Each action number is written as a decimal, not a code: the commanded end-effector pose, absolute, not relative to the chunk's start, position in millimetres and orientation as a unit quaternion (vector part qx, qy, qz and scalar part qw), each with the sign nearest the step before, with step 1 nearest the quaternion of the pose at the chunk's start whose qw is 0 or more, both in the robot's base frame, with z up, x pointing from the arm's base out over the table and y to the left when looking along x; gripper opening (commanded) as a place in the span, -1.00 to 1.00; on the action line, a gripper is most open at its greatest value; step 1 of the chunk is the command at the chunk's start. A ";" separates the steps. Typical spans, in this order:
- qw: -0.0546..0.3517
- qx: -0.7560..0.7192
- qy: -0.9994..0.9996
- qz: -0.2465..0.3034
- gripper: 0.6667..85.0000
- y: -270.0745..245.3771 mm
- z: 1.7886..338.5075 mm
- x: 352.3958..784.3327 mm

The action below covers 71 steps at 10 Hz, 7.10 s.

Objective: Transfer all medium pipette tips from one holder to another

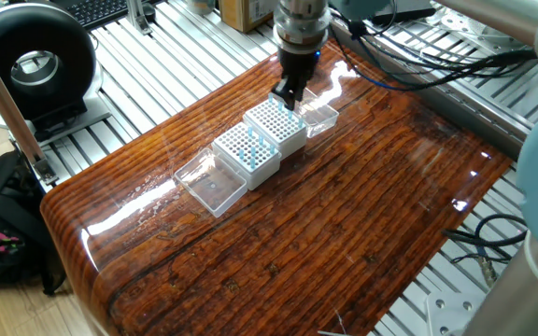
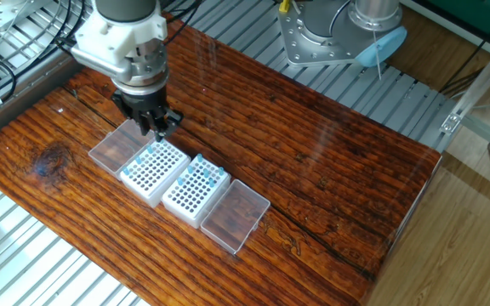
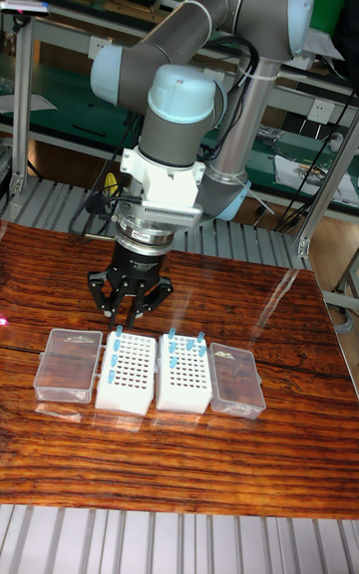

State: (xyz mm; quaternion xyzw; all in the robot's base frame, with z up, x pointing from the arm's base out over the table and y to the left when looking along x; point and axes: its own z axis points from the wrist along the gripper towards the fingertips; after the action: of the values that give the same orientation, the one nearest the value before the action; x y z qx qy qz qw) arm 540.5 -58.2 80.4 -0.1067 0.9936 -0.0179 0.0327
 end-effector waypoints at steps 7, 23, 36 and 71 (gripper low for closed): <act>0.048 -0.093 0.994 -0.023 -0.37 -58.0 77.3 543.0; 0.016 -0.080 0.996 -0.035 -0.28 -64.6 82.8 528.6; 0.018 -0.062 0.998 -0.029 -0.30 -57.5 64.3 541.3; -0.038 0.000 0.999 0.020 -0.79 25.1 177.8 566.3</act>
State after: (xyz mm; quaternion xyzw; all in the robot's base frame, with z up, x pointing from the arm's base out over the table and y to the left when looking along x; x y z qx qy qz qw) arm 560.4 -9.9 157.0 -0.0232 0.9992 0.0077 -0.0321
